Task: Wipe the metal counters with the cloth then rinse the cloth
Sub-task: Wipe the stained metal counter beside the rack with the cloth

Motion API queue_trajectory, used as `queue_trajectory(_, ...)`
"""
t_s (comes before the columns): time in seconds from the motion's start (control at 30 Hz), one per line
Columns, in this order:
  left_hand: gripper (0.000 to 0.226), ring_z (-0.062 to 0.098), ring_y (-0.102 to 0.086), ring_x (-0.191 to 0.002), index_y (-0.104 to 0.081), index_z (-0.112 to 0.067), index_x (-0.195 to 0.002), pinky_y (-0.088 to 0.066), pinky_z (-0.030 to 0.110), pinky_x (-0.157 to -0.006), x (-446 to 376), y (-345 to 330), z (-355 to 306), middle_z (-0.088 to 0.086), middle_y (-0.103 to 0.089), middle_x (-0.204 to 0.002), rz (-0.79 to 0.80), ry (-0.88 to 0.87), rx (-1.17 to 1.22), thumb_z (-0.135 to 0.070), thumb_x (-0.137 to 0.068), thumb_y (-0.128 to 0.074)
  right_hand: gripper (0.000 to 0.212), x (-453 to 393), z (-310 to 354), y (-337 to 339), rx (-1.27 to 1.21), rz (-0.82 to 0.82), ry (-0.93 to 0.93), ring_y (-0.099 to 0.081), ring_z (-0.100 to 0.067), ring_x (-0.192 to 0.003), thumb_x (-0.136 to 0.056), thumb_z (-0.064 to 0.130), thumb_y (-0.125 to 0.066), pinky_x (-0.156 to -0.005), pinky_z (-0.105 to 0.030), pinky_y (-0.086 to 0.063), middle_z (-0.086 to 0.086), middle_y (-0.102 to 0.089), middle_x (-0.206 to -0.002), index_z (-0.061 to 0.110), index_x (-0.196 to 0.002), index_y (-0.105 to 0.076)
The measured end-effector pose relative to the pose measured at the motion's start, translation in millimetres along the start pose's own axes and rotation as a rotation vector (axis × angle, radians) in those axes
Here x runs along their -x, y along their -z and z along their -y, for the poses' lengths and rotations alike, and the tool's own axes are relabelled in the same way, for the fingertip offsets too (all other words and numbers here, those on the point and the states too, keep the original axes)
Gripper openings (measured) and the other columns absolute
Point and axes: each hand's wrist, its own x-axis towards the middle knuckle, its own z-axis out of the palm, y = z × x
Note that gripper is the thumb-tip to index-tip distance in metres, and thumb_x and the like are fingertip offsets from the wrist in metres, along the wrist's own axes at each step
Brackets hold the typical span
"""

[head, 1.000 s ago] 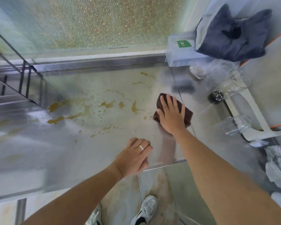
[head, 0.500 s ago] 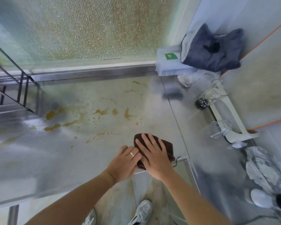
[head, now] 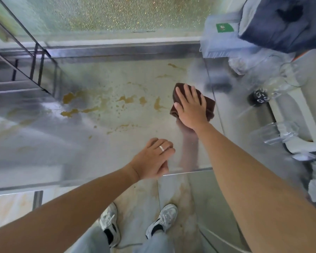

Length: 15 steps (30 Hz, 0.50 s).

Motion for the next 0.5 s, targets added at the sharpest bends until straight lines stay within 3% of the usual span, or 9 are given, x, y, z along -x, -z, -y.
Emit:
queue_trajectory(0.27,0.032,0.031,-0.058,-0.107,-0.064,-0.012,-0.108,-0.042,0.043,-0.093,25.6,7.1,-7.8,0.009,-0.061,-0.115,-0.059,0.142,-0.017,-0.023,-0.078,-0.066,0.056,162.7,37.8,-23.8,-0.058,0.018,0.159,-0.008,-0.023,-0.159,-0.108,0.044,-0.028,-0.124,-0.052,-0.017,0.002,-0.015,-0.172,0.034,-0.162,-0.020)
queue_trajectory(0.4,0.027,0.031,-0.057,-0.106,-0.061,-0.011,-0.107,-0.041,0.042,-0.096,19.1,4.7,-9.0,0.009,-0.060,-0.114,-0.074,0.178,-0.034,-0.026,-0.084,-0.062,0.055,164.0,36.6,-21.4,-0.054,0.047,0.176,-0.007,-0.019,-0.159,-0.108,0.049,-0.025,-0.125,-0.049,-0.016,0.007,-0.015,-0.171,0.041,-0.162,-0.017)
queue_trajectory(0.5,0.043,0.033,-0.055,-0.117,-0.062,-0.008,-0.121,-0.040,0.047,-0.105,15.1,-3.8,-6.4,0.013,-0.060,-0.125,-0.050,0.199,-0.085,-0.033,-0.085,-0.059,0.056,133.2,34.1,-18.8,-0.056,0.043,0.150,-0.005,-0.018,-0.159,-0.107,0.053,-0.024,-0.126,-0.048,-0.012,0.008,-0.012,-0.172,0.043,-0.161,-0.016)
